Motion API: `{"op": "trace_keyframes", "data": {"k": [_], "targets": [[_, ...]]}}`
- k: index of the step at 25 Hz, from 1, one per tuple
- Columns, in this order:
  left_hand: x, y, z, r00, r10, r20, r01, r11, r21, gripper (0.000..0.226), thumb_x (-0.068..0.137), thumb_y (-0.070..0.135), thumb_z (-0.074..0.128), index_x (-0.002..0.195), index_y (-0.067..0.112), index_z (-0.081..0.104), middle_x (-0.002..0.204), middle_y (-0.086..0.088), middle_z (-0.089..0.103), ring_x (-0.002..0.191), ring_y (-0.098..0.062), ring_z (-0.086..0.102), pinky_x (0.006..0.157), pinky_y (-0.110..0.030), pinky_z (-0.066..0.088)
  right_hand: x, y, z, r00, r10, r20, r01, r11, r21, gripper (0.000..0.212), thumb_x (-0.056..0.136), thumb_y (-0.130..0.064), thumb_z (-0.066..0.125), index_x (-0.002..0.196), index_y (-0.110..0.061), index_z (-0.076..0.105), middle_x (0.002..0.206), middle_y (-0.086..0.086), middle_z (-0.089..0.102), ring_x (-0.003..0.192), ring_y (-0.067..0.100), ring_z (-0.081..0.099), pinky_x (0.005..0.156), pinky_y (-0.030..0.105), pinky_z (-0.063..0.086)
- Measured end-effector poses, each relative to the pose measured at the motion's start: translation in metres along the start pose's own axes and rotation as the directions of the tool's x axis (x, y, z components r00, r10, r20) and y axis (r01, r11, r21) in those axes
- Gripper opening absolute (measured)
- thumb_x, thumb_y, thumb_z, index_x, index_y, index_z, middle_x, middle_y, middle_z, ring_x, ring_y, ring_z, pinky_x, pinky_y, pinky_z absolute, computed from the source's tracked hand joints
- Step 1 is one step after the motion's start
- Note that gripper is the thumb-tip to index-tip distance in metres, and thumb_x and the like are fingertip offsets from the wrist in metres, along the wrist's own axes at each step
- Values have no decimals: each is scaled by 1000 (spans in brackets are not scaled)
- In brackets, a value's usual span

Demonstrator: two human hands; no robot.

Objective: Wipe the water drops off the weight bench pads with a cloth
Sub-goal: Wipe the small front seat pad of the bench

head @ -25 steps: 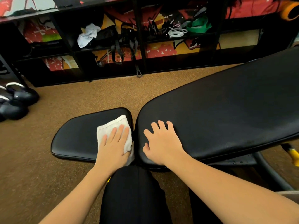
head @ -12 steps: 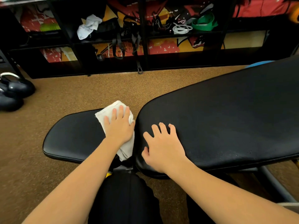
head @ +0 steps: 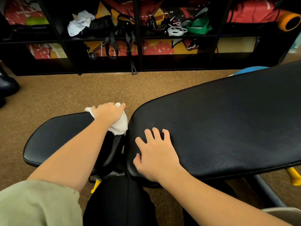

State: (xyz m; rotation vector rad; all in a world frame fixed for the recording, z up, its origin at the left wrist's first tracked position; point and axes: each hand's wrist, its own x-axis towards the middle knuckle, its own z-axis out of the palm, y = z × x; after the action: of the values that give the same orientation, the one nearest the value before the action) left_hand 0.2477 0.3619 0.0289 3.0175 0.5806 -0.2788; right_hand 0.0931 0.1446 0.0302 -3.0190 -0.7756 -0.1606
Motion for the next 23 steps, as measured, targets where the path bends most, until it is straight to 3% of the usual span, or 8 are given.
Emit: {"op": "trace_keyframes", "data": {"k": [3,6,10,13,16,20,23], "targets": [[-2,-34,-13,997,-78,4,78,993,-86,101,95,80,6,139,10,62,131,-17,68,126,-37,58,115,-53,25,0,0,0,1000,-1,10,1,1000,8,50,90,-45,44,129,-17,56,140,20,50,134,44,40,111,65,25],[-1,-90,-16,979,-202,-9,201,977,-72,97,99,77,8,143,8,60,140,-21,63,136,-40,52,119,-53,18,0,0,0,1000,-2,9,2,1000,8,50,89,-45,46,129,-17,57,138,20,52,132,44,42,111,65,27],[1,-156,-7,956,-292,-30,288,953,-96,95,92,76,14,151,11,52,151,-23,53,141,-44,45,121,-59,21,0,0,-1,1000,2,14,-2,1000,-8,50,89,-45,46,129,-17,57,138,19,52,131,43,43,110,64,28],[-16,-163,2,931,-353,-91,339,931,-135,90,96,75,20,154,11,46,156,-21,46,147,-40,37,119,-64,16,-1,-1,-1,1000,-3,22,3,1000,-27,50,90,-46,45,130,-18,56,139,19,52,132,42,42,110,64,27],[-37,-160,16,906,-403,-129,388,913,-128,103,87,85,15,157,12,38,157,-22,40,148,-42,29,119,-72,13,-1,-1,-3,1000,2,28,-1,999,-37,52,91,-47,43,133,-20,56,140,17,51,132,41,42,111,63,26],[-94,-136,36,954,-278,-115,270,960,-82,95,92,83,14,155,13,28,163,-22,26,150,-45,21,116,-70,19,-1,-1,-4,999,-5,40,7,999,-44,53,91,-47,40,135,-21,54,143,17,50,134,41,41,112,62,26],[-144,-127,56,976,-185,-119,178,982,-64,87,97,77,15,161,17,13,169,-21,10,155,-45,7,116,-70,15,-2,-2,-5,999,-6,48,8,998,-61,53,91,-48,40,135,-21,55,143,17,51,134,41,42,111,62,27]]}}
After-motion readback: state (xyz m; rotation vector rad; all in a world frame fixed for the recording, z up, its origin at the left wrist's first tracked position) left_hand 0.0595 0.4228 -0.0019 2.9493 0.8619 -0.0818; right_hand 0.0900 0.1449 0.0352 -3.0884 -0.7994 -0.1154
